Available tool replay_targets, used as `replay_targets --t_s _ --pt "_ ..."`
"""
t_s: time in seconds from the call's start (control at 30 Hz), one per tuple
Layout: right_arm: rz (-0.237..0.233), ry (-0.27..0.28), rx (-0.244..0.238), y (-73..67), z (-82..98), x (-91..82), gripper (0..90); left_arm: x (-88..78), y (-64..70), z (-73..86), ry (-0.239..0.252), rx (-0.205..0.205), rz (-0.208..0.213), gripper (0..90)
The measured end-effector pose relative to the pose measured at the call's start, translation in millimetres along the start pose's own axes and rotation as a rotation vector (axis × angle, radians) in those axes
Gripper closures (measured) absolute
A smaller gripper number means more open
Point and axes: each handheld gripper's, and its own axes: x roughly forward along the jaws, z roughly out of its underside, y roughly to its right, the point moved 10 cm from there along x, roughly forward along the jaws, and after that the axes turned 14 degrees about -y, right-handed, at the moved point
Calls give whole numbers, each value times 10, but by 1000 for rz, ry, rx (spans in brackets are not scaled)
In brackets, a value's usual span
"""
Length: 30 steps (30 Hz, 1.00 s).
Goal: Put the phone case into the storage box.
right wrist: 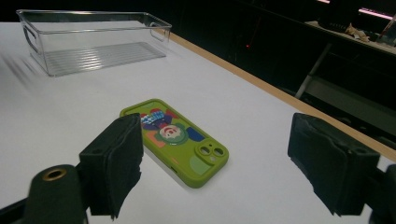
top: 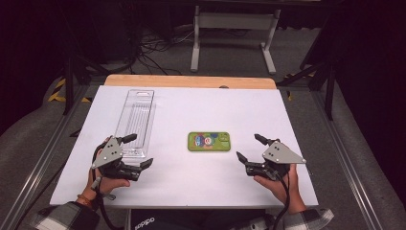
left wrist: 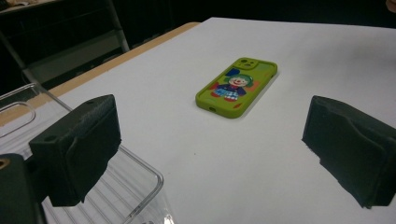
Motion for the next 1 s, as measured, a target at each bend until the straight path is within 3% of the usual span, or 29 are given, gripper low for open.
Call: replay_targets --t_s 0.07,0.17,0.3,0.4,0.63,0.9,0.93,1.0 --pt "0 -5 0 -8 8 16 178 4 5 12 -6 4 -3 49" --pt "8 -21 -43 -58 30 52 177 14 45 53 -29 18 5 52" --pt "-33 -35 -49 -120 16 95 165 48 86 108 -49 28 23 52" --pt "-57 -46 -41 -127 15 130 158 56 84 149 -55 36 10 53" --pt "-126 -106 -37 -161 39 235 150 20 97 247 -81 27 -5 57" --pt "-195 -205 -91 -241 31 439 112 -3 107 295 -91 28 -11 58" --pt "-200 -234 -109 -246 25 484 94 -13 115 299 -93 28 -10 57" --pt "-201 -242 -113 -244 17 506 92 -19 119 298 -92 23 -8 57"
